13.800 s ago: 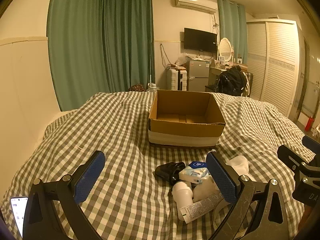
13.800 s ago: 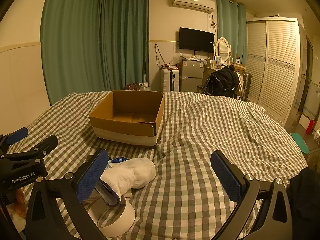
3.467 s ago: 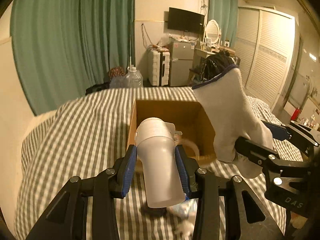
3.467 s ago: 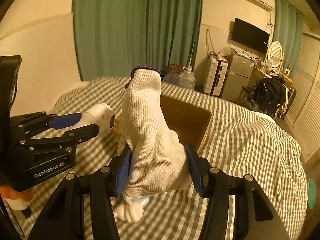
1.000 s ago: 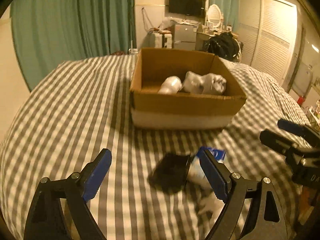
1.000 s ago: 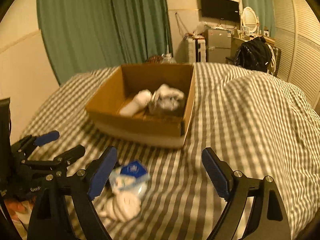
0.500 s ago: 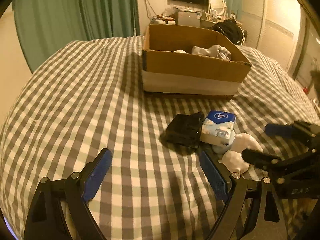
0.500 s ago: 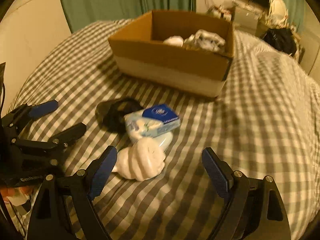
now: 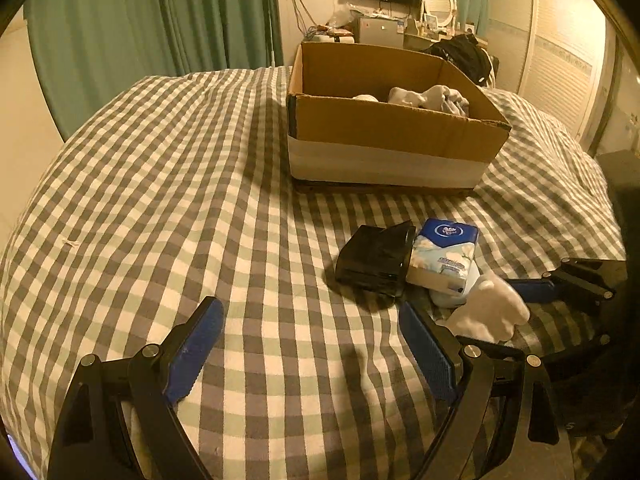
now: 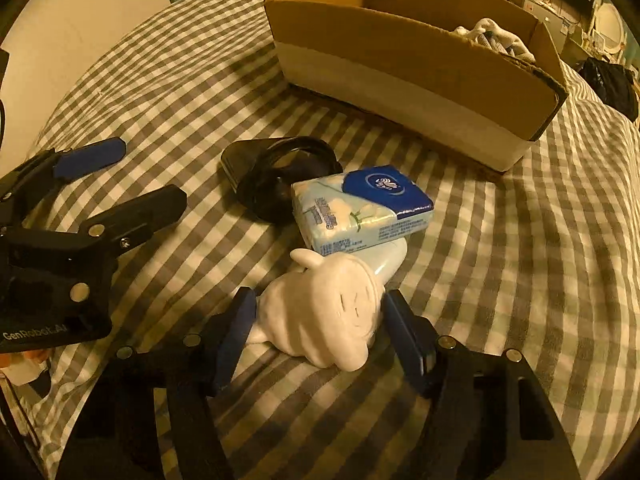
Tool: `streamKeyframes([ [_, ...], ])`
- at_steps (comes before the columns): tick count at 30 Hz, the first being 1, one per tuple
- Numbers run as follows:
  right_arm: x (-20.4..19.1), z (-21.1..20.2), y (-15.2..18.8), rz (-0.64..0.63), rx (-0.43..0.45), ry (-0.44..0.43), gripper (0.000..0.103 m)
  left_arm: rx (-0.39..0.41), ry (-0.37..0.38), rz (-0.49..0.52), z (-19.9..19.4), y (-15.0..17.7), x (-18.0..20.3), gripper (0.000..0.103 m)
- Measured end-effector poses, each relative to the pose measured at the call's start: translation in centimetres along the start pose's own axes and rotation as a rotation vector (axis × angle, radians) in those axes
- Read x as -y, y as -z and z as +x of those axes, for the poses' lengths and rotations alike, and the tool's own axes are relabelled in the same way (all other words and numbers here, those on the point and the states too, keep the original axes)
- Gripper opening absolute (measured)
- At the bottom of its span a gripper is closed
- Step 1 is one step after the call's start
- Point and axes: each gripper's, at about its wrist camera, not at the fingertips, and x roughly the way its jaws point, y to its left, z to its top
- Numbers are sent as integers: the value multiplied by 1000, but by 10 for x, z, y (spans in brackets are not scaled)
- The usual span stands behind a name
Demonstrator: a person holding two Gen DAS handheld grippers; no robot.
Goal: Organize objects
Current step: 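Grasp the white plush toy with the right tool while the left grasps the black cup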
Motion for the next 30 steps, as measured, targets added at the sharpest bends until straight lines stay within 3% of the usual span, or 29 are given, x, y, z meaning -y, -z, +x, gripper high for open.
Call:
streamKeyframes([
  [4,8,-18,1,35,59,6,65,-6,7,4,3,-5,1,92],
  [7,32,-49,-7,115,155,-6,65,-16,33,22,11,-14,6,92],
  [11,57,-78,-23,129,241,82,65,-29,57,47,28,-30,16,92],
  [14,66,-85,-28,140,271,106,65,-59,86,57,42,-36,23,92],
  [17,72,-75,-26,161,258,72,65,-128,87,65,64,-39,27,92],
  [21,75,-71,-25,168,248,48,65,-196,91,96,85,-42,36,72],
  [23,76,-72,-23,167,253,40,65,-219,95,118,92,-41,42,48],
  [30,72,-68,-19,173,255,48,65,-209,117,115,79,-36,45,48],
])
